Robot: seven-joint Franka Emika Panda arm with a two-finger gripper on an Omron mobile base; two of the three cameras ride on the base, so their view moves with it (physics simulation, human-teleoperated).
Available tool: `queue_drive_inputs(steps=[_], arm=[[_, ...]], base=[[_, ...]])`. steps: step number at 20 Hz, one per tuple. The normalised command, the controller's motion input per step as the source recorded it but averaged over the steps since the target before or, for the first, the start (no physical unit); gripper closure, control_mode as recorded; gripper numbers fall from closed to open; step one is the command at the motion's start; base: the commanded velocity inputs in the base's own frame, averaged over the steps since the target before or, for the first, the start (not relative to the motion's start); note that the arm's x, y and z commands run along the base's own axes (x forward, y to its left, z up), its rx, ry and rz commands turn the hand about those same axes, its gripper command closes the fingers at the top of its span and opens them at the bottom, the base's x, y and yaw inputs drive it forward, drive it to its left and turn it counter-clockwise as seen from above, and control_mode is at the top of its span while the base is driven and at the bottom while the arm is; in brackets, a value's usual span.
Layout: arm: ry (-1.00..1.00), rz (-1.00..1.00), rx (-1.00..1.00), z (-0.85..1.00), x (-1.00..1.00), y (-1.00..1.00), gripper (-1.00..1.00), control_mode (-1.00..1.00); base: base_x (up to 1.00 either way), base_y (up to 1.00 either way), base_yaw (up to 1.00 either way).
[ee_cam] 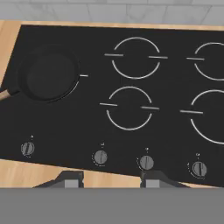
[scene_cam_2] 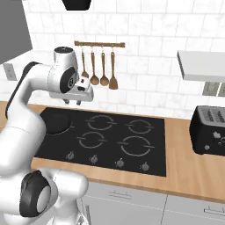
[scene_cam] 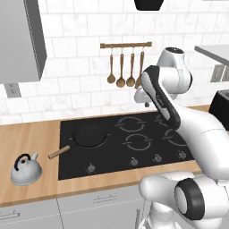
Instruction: Pick the kettle from the counter and place it on a stove burner. Then turn the burner on.
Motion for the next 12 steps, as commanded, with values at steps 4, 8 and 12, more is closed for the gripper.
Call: queue_drive_inputs(steps=[4, 8, 12], arm=[[0.0, 0.0, -0.01, -0.06, -0.36, 0.4, -1.0, -1.0], [0.04, 0.14, -0.05, -0.16, -0.37, 1.0, -1.0, -1.0], [0.14, 0.34, -0.01, -0.33, -0.05, 1.0, -1.0, -1.0]], base=[[0.0, 0.0, 0.0], [0.0, 0.0, 0.0], [0.0, 0.0, 0.0]])
